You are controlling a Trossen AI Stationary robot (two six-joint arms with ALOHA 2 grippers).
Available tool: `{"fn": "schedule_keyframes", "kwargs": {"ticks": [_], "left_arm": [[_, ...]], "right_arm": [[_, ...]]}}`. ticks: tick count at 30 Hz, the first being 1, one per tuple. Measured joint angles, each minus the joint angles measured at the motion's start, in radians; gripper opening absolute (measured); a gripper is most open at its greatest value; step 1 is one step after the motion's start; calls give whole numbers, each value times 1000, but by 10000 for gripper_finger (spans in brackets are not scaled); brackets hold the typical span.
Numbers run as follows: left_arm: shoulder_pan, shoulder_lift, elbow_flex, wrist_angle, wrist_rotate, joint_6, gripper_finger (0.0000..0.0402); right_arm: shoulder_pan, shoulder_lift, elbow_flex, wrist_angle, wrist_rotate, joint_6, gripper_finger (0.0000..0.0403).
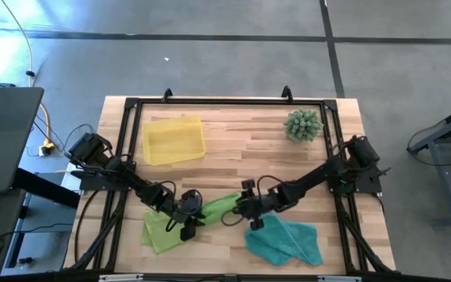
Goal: Roll microfiber towels into tight, uniform cylinder then place into a basket
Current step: Roll the green microfiber towel
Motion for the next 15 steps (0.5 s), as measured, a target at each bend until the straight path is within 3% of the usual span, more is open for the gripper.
{"fn": "schedule_keyframes", "kwargs": {"ticks": [6, 15], "left_arm": [[0, 0, 0, 1, -2, -5, 129], [1, -17, -2, 13, 3, -9, 129]], "right_arm": [[-44, 0, 0, -3, -123, 34, 215], [-85, 0, 0, -42, -129, 34, 194]]}}
